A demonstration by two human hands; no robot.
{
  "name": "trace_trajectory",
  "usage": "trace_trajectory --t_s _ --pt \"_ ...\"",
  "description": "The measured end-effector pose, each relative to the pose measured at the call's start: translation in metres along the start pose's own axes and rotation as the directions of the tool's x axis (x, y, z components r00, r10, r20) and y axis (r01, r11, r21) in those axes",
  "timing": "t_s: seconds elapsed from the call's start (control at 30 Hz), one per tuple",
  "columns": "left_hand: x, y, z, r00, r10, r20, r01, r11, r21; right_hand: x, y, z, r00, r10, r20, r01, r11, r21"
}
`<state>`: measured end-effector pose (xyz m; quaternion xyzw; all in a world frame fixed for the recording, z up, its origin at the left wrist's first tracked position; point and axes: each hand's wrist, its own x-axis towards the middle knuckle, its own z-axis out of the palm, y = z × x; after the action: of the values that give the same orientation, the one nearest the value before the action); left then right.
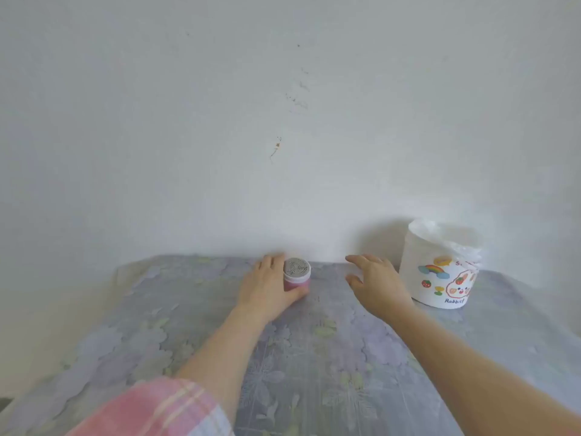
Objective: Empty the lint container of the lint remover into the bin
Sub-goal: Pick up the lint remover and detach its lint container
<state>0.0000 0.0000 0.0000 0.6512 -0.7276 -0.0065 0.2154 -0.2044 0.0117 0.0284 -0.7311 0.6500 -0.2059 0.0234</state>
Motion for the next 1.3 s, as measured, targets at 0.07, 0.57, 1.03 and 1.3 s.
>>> trace_trajectory --t_s 0.07,0.57,1.03,1.3 --pt "0.003 0.003 0.002 1.0 -0.004 -0.004 0.004 1.0 -0.007 0.002 0.004 0.002 1.0 0.013 0.01 -0.013 1.0 -0.002" --pt "0.01 0.016 -0.004 0.999 -0.019 -0.049 0.019 1.0 0.007 0.004 0.018 0.003 0.999 0.027 0.035 -0.027 1.0 -0.012" --pt "0.005 0.017 -0.04 0.987 0.06 0.147 -0.025 0.973 -0.23 -0.011 0.013 -0.021 1.0 0.009 0.024 -0.009 1.0 0.014" --pt "-0.002 0.026 -0.052 0.948 0.156 0.276 -0.06 0.943 -0.328 -0.024 0.007 -0.027 0.996 -0.009 0.09 0.001 0.996 0.09"
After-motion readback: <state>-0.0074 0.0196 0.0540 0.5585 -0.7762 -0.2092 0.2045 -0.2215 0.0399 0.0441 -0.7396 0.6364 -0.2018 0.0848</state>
